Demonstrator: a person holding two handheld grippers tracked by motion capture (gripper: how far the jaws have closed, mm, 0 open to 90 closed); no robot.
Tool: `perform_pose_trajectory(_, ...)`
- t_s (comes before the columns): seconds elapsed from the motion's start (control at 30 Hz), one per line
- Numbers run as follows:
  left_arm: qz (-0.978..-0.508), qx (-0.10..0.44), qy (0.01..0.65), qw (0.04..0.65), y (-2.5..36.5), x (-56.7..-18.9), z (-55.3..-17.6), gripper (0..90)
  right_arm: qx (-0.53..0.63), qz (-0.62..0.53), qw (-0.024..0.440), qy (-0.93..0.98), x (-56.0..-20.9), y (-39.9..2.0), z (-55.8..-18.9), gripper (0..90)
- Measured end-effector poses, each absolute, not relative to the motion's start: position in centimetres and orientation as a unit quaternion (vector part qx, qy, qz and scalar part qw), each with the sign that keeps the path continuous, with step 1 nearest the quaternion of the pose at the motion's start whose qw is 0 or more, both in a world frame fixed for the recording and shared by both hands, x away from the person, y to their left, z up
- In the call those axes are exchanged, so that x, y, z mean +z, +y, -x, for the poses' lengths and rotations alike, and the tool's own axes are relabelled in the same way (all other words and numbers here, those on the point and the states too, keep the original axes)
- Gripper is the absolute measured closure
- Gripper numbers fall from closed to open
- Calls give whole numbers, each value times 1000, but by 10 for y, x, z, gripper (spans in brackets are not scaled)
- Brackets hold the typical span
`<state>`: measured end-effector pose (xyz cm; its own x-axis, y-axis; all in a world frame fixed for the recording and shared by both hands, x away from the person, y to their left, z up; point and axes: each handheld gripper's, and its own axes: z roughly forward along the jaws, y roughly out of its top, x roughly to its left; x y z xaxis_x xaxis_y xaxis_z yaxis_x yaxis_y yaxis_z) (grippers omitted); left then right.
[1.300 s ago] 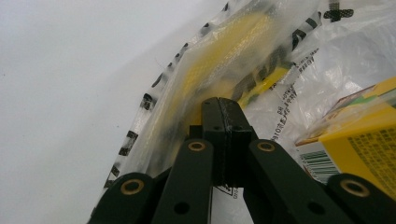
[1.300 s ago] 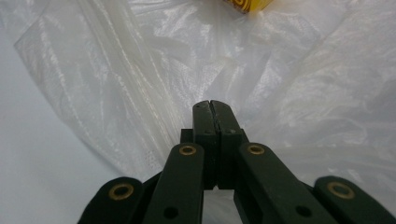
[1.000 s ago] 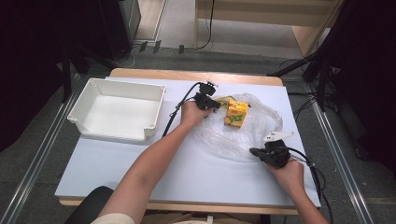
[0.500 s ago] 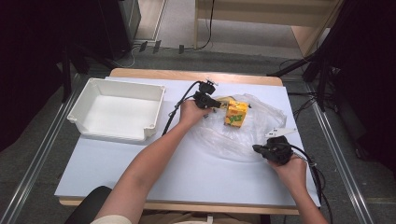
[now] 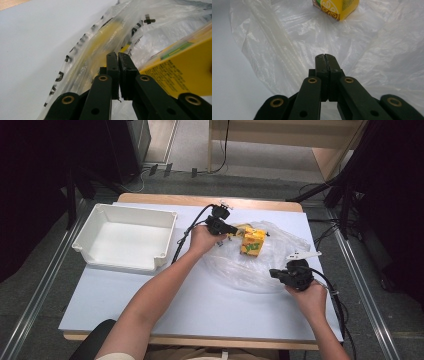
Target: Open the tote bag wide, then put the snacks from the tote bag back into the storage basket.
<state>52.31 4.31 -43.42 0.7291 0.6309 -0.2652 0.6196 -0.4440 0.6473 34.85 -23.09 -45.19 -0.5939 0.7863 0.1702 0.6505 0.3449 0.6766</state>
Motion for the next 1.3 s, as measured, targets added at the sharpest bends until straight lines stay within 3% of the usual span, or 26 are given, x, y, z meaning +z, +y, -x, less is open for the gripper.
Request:
perform_pose_trajectory(0.17,-850,5,362,382,48,-429,-518,798,369,-446,100,809,-446,-233,-351,900)
perform_pose_trajectory(0.6,-857,2,327,399,60,-409,-493,626,384,-462,87,795,-439,-232,-350,733)
perform_pose_trajectory(0.67,-860,-6,314,401,63,-408,-490,560,381,-467,89,793,-439,-232,-352,664)
perform_pose_trajectory(0.8,-863,-11,314,395,68,-411,-485,514,387,-468,86,790,-439,-232,-351,576)
perform_pose_trajectory(1.1,-870,1,304,389,75,-414,-476,492,390,-449,94,798,-439,-229,-347,484)
perform_pose_trajectory(1.3,-871,-1,293,394,75,-413,-470,486,398,-456,92,791,-439,-228,-344,473)
